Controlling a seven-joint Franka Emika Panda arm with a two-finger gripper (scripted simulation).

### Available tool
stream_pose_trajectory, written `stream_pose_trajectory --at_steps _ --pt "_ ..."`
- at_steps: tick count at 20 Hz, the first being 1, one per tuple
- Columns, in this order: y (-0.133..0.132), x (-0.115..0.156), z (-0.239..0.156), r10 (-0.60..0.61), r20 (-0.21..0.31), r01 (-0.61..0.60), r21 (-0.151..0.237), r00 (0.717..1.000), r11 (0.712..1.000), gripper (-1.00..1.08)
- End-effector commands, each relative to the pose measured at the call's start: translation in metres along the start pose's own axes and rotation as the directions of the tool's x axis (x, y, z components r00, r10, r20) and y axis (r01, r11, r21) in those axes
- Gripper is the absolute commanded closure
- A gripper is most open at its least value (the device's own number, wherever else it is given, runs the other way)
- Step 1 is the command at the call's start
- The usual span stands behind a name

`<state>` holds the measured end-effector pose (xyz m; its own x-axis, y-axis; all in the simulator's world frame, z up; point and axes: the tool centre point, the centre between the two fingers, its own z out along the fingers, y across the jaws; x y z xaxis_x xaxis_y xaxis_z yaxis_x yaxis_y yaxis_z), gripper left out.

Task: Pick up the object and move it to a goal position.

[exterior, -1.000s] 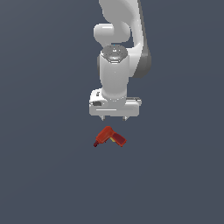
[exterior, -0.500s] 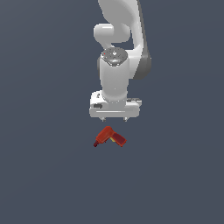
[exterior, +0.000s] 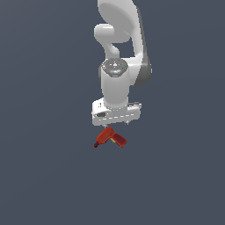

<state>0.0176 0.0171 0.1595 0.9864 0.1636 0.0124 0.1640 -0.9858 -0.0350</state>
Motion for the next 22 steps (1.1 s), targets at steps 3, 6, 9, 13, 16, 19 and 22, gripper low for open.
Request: stream_pose_trajectory --at_steps 3,6,9,13,16,19,22 --pt "-0.003 0.005 0.016 -0.108 0.003 0.108 0.019 0.994 0.994 -1.0" --pt "-0.005 0.009 0.027 -0.183 0.002 0.182 0.033 0.983 0.983 -1.0" --pt "-0.007 0.012 0.038 -0.255 -0.003 0.255 0.048 0.967 0.966 -1.0" --pt "-0.01 0.017 0.053 -0.348 -0.013 0.348 0.069 0.937 0.935 -1.0" --pt "-0.012 0.02 0.064 -0.415 -0.024 0.415 0.084 0.91 0.906 -1.0" --pt "-0.015 0.023 0.074 -0.478 -0.038 0.479 0.098 0.878 0.872 -1.0" --pt "-0.017 0.025 0.084 -0.534 -0.054 0.537 0.11 0.844 0.837 -1.0"
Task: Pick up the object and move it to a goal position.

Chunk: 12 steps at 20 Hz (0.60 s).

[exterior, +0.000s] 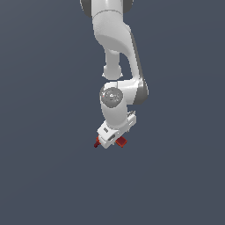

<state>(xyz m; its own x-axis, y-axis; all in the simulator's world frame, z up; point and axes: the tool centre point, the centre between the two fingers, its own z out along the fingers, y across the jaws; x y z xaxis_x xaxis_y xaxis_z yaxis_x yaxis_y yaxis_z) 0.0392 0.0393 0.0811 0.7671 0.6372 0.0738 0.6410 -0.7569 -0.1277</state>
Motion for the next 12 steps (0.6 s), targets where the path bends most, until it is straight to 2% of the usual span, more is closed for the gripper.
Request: stream_pose_trajectory --at_steps 1,12 --pt "0.0 0.002 0.008 -0.055 -0.009 0.055 0.012 0.998 0.998 -1.0" --pt "0.001 0.008 0.028 -0.189 -0.038 0.191 0.038 0.981 0.981 -1.0"
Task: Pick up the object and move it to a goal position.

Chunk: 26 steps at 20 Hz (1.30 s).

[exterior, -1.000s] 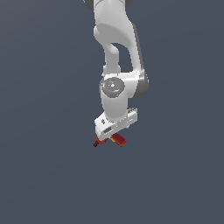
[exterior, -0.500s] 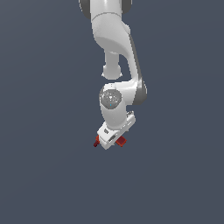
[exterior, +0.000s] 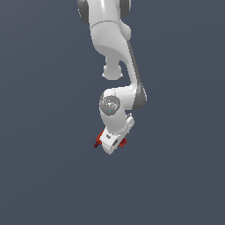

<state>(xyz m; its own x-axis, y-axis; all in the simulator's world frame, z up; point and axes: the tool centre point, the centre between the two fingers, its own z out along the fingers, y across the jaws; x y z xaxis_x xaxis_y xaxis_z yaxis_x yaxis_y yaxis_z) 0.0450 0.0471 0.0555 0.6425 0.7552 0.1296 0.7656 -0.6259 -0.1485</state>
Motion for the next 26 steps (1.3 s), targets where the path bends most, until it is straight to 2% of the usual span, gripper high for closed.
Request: stream_pose_trajectory --at_steps 1,8,18,19,26 --pt "0.0 0.001 0.002 -0.019 -0.004 0.019 0.003 1.0 1.0 -1.0" --pt "0.001 0.001 0.005 -0.024 -0.005 0.024 0.005 1.0 1.0 -1.0" --pt "0.0 0.001 0.034 -0.028 -0.006 0.028 0.005 1.0 1.0 -1.0" --pt "0.0 0.001 0.034 -0.028 -0.006 0.028 0.005 1.0 1.0 1.08" --pt "0.0 0.001 0.034 -0.028 -0.006 0.028 0.005 1.0 1.0 1.08"
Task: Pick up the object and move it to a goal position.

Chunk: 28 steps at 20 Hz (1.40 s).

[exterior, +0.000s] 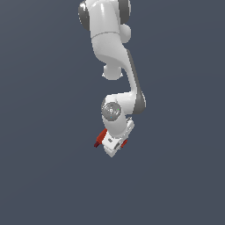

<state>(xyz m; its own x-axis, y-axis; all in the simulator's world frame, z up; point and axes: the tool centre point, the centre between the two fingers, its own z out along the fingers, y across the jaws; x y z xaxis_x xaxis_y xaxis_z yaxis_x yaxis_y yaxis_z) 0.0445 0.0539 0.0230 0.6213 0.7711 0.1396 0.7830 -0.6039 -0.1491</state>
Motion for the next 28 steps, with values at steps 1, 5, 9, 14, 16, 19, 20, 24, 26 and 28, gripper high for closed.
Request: stream_pose_trajectory --at_steps 1,5,9,14,16,19,20,24,26,28 --pt "0.0 0.0 0.001 0.0 0.0 0.0 0.001 1.0 1.0 1.08" --pt "-0.001 0.001 -0.001 0.0 0.0 0.0 0.0 1.0 1.0 1.08" --pt "-0.007 0.011 -0.012 0.0 0.0 0.0 0.0 1.0 1.0 1.08" --pt "-0.022 0.036 -0.04 -0.001 0.0 0.001 0.0 1.0 1.0 1.08" --pt "-0.031 0.05 -0.055 -0.001 0.0 0.001 0.0 1.0 1.0 1.08" --pt "-0.044 0.072 -0.079 -0.001 0.0 0.001 0.0 1.0 1.0 1.08" --pt "-0.048 0.08 -0.088 -0.001 0.0 0.001 0.0 1.0 1.0 1.08" --pt "-0.065 0.11 -0.121 -0.001 0.0 0.001 0.0 1.0 1.0 1.08" --pt "-0.074 0.125 -0.137 -0.001 0.0 0.001 0.0 1.0 1.0 1.08" --pt "-0.082 0.14 -0.153 -0.001 0.0 0.001 0.0 1.0 1.0 1.08"
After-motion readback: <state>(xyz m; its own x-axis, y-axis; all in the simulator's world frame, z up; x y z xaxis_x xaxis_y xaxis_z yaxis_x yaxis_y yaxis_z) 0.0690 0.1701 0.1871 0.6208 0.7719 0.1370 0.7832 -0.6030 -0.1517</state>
